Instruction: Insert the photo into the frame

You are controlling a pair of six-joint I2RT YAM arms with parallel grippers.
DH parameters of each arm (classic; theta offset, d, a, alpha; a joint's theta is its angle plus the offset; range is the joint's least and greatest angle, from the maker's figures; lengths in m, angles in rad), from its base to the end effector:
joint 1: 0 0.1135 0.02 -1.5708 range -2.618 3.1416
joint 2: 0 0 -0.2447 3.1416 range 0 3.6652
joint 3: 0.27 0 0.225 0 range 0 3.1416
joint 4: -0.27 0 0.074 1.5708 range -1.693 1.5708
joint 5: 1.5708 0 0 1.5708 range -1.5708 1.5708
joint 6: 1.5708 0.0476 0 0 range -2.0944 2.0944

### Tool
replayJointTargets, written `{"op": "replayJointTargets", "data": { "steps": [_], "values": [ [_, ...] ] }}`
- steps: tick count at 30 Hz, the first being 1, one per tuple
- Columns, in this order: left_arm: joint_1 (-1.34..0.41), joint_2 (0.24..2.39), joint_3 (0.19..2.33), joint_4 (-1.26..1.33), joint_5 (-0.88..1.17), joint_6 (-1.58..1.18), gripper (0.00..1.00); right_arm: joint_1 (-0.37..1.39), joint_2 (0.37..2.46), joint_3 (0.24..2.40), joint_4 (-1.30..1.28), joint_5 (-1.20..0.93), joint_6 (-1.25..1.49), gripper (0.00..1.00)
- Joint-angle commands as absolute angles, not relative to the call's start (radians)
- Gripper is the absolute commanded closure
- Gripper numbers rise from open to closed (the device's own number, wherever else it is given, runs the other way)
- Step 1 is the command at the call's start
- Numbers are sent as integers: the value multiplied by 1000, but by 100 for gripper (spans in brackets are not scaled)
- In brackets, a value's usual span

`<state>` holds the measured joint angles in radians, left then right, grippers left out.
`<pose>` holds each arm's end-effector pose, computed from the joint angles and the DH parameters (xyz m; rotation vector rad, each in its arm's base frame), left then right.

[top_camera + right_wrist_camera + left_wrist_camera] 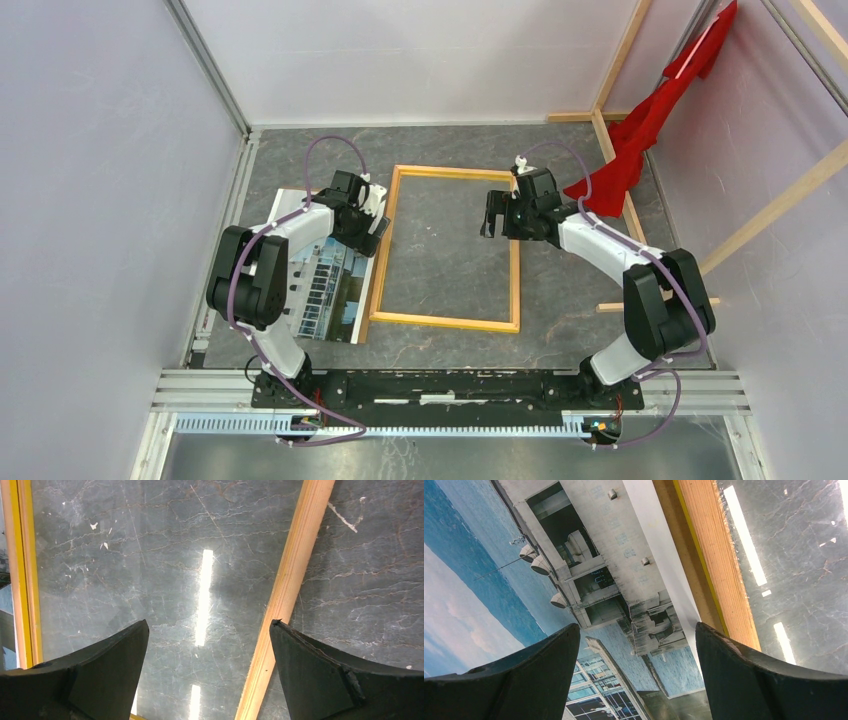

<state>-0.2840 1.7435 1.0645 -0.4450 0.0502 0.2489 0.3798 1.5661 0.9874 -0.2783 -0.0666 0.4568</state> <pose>0.3075 -0.0922 0.1555 0.7244 2.5956 -0.0784 0.2893 0.1189 0.1980 0.0646 2.4773 0.4507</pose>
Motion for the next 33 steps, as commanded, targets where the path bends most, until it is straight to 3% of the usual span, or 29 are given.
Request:
{"op": "replayJointTargets", "data": {
  "steps": [1, 13, 33],
  "values": [
    [-293, 1712, 1068, -437, 35, 268, 9, 380, 1556, 1041, -302, -28, 435, 2],
    [-348, 1715, 1066, -408, 42, 237, 9, 269, 1430, 932, -274, -104, 446, 2],
    [-390, 1737, 1216, -487, 3, 232, 7, 279, 1317, 833, -254, -131, 468, 2]
  ]
}}
